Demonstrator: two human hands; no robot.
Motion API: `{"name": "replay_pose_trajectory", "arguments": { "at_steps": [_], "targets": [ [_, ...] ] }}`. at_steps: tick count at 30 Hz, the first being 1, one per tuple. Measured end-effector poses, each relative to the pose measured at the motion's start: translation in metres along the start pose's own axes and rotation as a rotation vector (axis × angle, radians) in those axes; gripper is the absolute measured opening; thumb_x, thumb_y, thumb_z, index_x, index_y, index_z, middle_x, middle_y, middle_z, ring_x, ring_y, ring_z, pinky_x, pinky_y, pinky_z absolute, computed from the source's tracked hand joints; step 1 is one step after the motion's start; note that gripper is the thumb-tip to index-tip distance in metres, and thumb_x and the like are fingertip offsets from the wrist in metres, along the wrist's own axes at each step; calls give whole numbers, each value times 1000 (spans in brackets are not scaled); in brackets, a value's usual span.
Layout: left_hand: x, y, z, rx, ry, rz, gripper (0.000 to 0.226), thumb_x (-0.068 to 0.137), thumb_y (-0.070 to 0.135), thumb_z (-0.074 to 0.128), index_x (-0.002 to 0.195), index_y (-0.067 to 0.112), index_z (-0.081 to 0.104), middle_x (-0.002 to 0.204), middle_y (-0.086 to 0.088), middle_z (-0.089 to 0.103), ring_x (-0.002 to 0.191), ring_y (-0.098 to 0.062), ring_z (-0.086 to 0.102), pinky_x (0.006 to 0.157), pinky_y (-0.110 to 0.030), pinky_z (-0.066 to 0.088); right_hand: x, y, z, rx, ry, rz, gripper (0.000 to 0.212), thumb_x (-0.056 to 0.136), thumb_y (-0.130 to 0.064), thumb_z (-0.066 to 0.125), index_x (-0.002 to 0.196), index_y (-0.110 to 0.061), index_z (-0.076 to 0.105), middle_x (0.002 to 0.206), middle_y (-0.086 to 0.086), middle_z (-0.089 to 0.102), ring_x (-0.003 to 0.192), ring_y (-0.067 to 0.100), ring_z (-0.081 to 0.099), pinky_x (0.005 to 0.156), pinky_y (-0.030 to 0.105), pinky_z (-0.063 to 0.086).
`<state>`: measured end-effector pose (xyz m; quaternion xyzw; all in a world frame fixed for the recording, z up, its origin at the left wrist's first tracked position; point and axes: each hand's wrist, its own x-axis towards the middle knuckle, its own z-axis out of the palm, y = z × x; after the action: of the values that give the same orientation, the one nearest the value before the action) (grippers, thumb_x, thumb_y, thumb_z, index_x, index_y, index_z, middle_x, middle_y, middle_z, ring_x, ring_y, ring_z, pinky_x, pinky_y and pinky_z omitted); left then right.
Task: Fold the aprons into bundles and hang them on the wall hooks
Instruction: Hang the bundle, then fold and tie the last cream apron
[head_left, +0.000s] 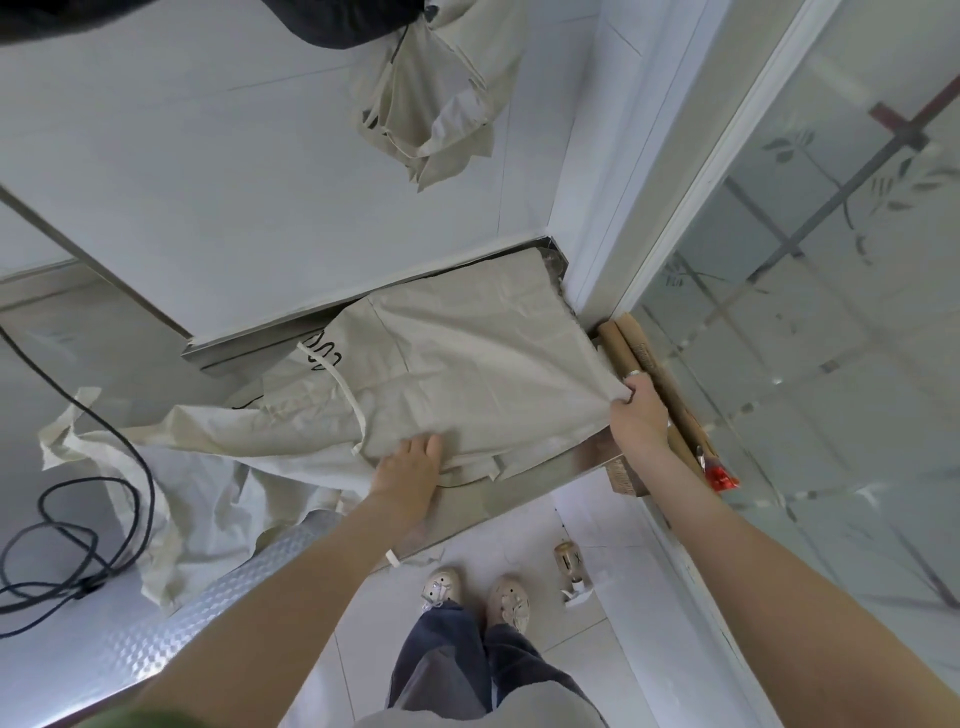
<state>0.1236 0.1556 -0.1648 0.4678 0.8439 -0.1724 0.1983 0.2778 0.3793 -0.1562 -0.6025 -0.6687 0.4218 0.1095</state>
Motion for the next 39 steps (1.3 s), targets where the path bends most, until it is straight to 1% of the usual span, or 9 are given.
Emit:
{"name": "replay_pose_trajectory", "arguments": {
  "at_steps": [5, 8, 12, 20, 27, 31, 33, 36, 39],
  "targets": [
    [-14, -22, 7, -70, -60, -65, 39, 90, 7, 49, 126, 11, 36, 129, -5, 46, 119, -23, 50, 84, -35, 49, 0, 4, -6, -44, 46, -19, 30, 94, 2, 36, 121, -7, 44, 103, 12, 53, 75, 21, 48, 51, 26, 31],
    [-19, -32, 2, -121, -126, -19, 30, 96, 33, 44, 121, 16, 43, 124, -1, 54, 114, -23, 55, 85, -34, 46, -6, 6, 1, -319, 147, -92, 43, 83, 7, 49, 124, -2, 39, 121, 16, 48, 105, 31, 45, 80, 39, 42],
    [-27, -47, -14, -234, -169, 28, 46, 90, 65, 38, 88, 19, 48, 91, 3, 56, 85, -19, 53, 73, -31, 40, -19, -8, 25, -599, 38, -339, 77, 77, -7, 60, 142, -15, 21, 140, 12, 29, 126, 31, 29, 104, 45, 26],
    [-41, -108, -10, -519, 301, -196, 25, 101, 23, 35, 107, 8, 54, 105, -7, 54, 101, -27, 55, 81, -37, 46, -78, -89, 102, -675, -437, -714, 56, 89, -18, 54, 141, -14, 34, 144, 7, 33, 134, 27, 28, 108, 38, 25],
    [-92, -228, 47, -528, 31, -517, 25, 99, 11, 34, 112, 3, 54, 114, -13, 58, 106, -29, 57, 86, -35, 46, -161, -146, 208, -701, -601, -903, 52, 90, -16, 51, 140, -13, 37, 140, 7, 40, 132, 26, 32, 106, 35, 28],
    [-126, -290, 80, -385, 37, -554, 24, 93, 31, 42, 97, 18, 61, 101, -4, 67, 91, -25, 65, 74, -32, 54, -205, -165, 262, -739, -656, -963, 47, 92, -15, 50, 138, -12, 38, 141, 5, 37, 134, 23, 30, 106, 35, 28],
    [-143, -319, 90, -267, -20, -553, 34, 90, 46, 41, 99, 21, 62, 102, -2, 66, 92, -24, 65, 70, -28, 48, -225, -175, 288, -737, -666, -985, 47, 92, -13, 49, 138, -13, 38, 139, 4, 37, 133, 21, 31, 105, 33, 26],
    [-158, -362, 107, -341, -122, -657, 63, 79, 66, 39, 118, 20, 57, 124, -10, 56, 116, -33, 52, 88, -41, 45, -246, -186, 319, -734, -619, -1004, 51, 90, -10, 50, 139, -12, 36, 142, 3, 34, 135, 21, 28, 107, 32, 23],
    [-175, -401, 130, -433, -142, -796, 68, 84, 63, 41, 131, 14, 48, 133, -14, 49, 123, -34, 46, 98, -41, 43, -257, -196, 345, -750, -524, -1016, 54, 88, -10, 49, 139, -14, 35, 145, 2, 32, 137, 22, 26, 110, 33, 21]
  ]
}}
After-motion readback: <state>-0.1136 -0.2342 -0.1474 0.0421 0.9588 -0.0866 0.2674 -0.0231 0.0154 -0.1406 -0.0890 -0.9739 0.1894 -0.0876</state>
